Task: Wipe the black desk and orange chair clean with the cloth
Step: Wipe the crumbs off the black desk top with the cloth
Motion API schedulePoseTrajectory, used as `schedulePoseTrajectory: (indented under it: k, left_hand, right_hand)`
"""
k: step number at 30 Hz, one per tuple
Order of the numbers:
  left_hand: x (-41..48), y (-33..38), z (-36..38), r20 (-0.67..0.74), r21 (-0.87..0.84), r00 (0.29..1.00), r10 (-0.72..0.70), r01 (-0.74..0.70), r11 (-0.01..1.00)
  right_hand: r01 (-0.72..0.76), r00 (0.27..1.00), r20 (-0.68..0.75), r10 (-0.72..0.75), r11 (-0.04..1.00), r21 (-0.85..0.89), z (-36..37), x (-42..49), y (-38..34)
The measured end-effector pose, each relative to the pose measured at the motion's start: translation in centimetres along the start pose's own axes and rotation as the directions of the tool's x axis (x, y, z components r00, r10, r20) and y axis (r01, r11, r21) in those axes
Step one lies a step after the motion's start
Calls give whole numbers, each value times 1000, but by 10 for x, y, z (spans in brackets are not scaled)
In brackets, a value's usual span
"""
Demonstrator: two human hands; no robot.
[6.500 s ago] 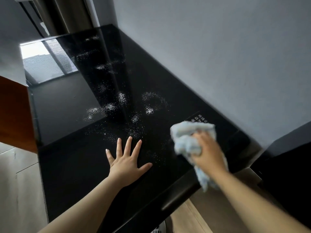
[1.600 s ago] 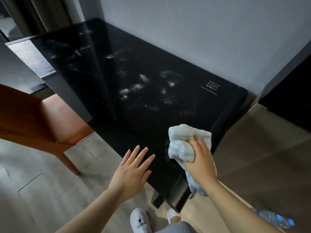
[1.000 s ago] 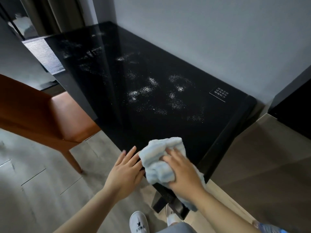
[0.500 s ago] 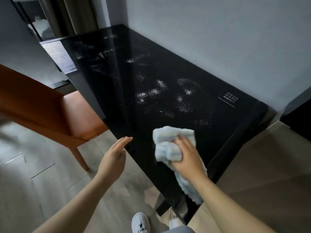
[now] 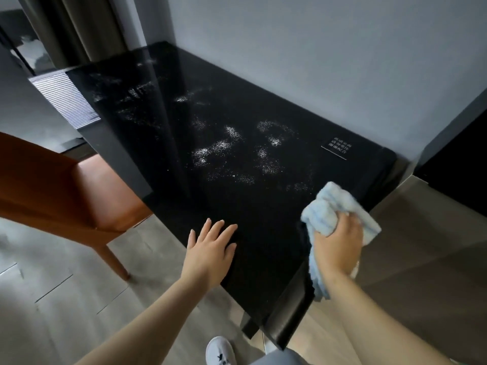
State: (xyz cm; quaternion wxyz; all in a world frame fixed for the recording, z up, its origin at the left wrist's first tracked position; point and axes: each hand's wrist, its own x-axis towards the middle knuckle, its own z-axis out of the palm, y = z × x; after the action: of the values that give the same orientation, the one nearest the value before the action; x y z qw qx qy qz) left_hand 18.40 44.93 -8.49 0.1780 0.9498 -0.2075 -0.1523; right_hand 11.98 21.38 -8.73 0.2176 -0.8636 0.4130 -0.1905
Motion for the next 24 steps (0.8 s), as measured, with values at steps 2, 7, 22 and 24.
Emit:
schedulePoseTrajectory:
  k: [2, 7, 22, 24]
  left_hand:
    - [9, 9, 5, 14, 35, 999, 37, -37, 999]
    - [30, 22, 10, 64, 77, 998, 0, -5, 997]
    - [50, 54, 15, 40, 127, 994, -101, 95, 987]
    - [56, 59, 19, 23, 136, 992, -120, 116, 984]
  right_hand:
    - [354, 913, 213, -349, 935, 15, 13, -31, -10]
    - [413, 838, 325, -438, 899, 147, 0, -11, 15]
    - [130, 982, 151, -114, 986, -105, -13, 93, 25]
    - [219, 967, 172, -186, 955, -202, -1, 75, 11]
